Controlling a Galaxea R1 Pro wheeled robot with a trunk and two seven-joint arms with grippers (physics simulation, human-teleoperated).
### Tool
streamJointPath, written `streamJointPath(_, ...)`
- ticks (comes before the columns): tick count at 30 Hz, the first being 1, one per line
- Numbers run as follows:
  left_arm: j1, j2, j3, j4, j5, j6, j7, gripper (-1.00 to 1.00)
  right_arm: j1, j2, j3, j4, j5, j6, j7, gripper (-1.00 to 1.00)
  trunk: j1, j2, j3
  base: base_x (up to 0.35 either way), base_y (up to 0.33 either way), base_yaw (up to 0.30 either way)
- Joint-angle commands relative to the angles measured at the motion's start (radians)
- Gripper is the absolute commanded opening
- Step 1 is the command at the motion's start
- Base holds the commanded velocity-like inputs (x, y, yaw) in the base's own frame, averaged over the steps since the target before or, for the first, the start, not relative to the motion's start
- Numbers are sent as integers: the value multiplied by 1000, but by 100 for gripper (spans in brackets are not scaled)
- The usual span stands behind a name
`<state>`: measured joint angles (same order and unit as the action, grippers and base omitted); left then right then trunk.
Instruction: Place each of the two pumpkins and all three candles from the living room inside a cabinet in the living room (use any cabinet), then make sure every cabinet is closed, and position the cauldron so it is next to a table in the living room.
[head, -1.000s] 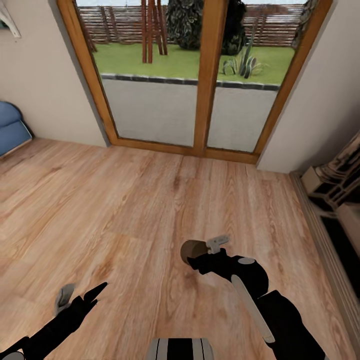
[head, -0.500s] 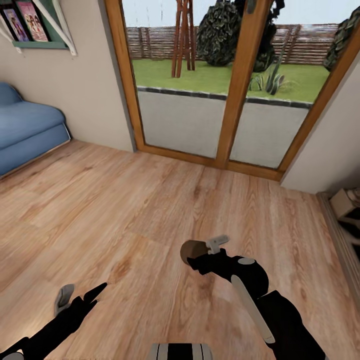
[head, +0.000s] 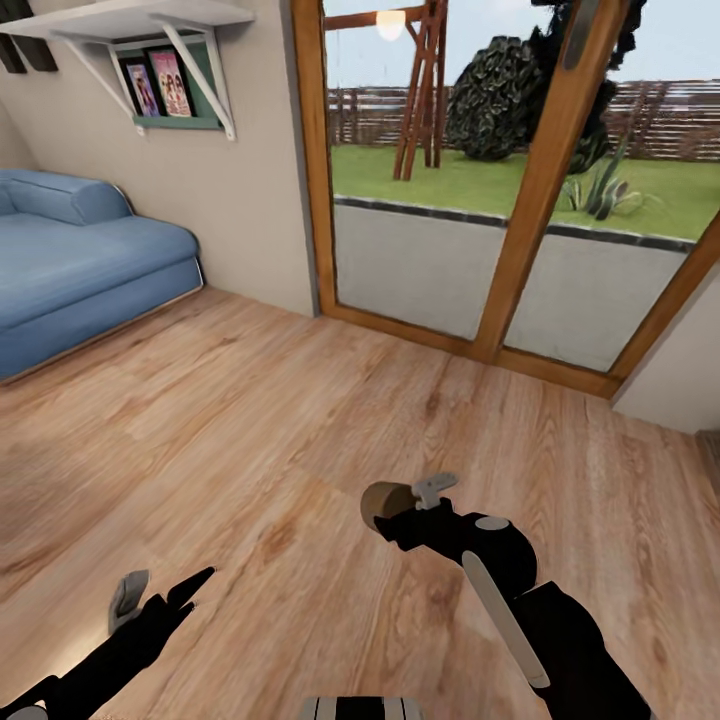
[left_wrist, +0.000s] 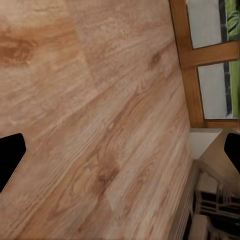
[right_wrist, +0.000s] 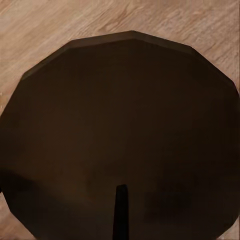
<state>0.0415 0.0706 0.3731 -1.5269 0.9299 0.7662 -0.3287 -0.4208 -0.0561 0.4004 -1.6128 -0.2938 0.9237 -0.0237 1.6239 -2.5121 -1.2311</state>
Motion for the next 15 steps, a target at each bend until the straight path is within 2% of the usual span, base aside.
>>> streamJointPath(1, 0, 0, 1, 0, 1, 5, -2, 100, 0, -1, 1, -1, -4, 4, -3, -100, -1, 0, 3, 0, 0, 292)
streamJointPath(15, 0, 0, 2, 10, 1, 5, -1, 100, 2, -1, 2, 0, -4, 4, -5, -100, -7, 3, 52, 0, 0, 291)
